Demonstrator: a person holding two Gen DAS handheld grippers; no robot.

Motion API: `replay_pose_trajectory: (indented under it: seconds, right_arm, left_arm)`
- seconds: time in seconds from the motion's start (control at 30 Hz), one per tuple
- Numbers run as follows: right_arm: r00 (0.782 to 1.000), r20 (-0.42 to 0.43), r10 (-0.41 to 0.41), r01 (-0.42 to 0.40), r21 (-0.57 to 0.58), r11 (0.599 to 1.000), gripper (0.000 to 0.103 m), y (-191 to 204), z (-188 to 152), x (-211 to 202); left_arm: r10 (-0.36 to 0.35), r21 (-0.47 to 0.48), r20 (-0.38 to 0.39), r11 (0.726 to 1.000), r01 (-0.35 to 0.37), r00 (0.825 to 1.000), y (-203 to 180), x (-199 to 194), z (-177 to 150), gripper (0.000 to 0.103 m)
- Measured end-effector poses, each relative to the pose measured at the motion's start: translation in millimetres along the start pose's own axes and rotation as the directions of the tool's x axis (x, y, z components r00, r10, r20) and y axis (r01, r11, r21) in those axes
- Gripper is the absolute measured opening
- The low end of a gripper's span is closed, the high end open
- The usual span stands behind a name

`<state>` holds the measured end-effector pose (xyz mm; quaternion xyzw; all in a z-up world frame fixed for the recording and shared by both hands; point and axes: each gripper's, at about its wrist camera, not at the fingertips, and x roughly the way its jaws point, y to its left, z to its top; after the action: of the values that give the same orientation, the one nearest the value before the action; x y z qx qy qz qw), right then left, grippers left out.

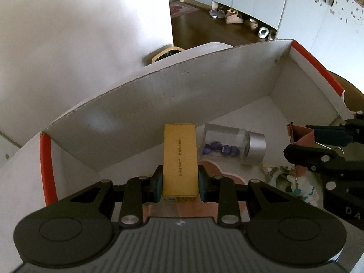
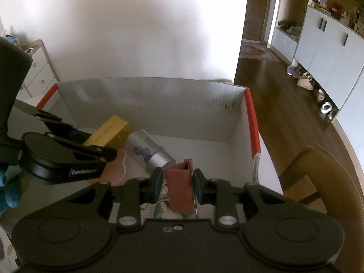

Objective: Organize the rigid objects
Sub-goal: 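Open both tools to release the yellow box and binder clip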

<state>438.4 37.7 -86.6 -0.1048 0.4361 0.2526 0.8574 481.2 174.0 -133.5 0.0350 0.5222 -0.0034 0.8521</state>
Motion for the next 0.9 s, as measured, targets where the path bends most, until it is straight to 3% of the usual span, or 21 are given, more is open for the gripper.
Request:
replay_pose_trajectory:
  seconds: [0.23, 0.3, 0.33, 0.47, 0.9]
  right_arm:
    - [1.000, -0.017, -0.008, 0.008, -0.020, 1.000, 0.036, 3.4, 1.0, 0.2]
    - [1.000, -0.017, -0.002, 0.002, -0.017, 1.000, 0.041, 3.7, 0.1, -1.6]
    - [1.000, -0.018, -0.002, 0.001, -0.018, 1.000, 0.043, 4.3, -0.1, -2.9]
    - [1.000, -0.012, -0.009, 0.008, -0.035, 0.999, 0.052, 8.0, -2.1, -10.2]
    - [0.999, 0.049, 0.012, -0.010, -0.030, 0.999, 0.065, 16.8, -7.1, -52.8]
  left_arm:
    - [0.019, -0.023, -0.012, 1.000, -0.019, 1.000, 6.1, -3.5, -0.7, 0.036]
    - [0.022, -0.025, -0.003, 0.999, -0.022, 1.000, 6.0, -6.7, -0.2, 0.060]
    - [0.018, -0.026, 0.010, 1.000, -0.018, 1.000, 6.5, -10.5, -1.2, 0.064]
    - [0.012, -0.019, 0.047, 1.000, -0.011, 0.999, 4.9, -24.9, -3.5, 0.064]
    - [0.003, -0.031, 0.124, 1.000, 0.001, 0.992, 2.3, -76.4, -22.5, 0.065]
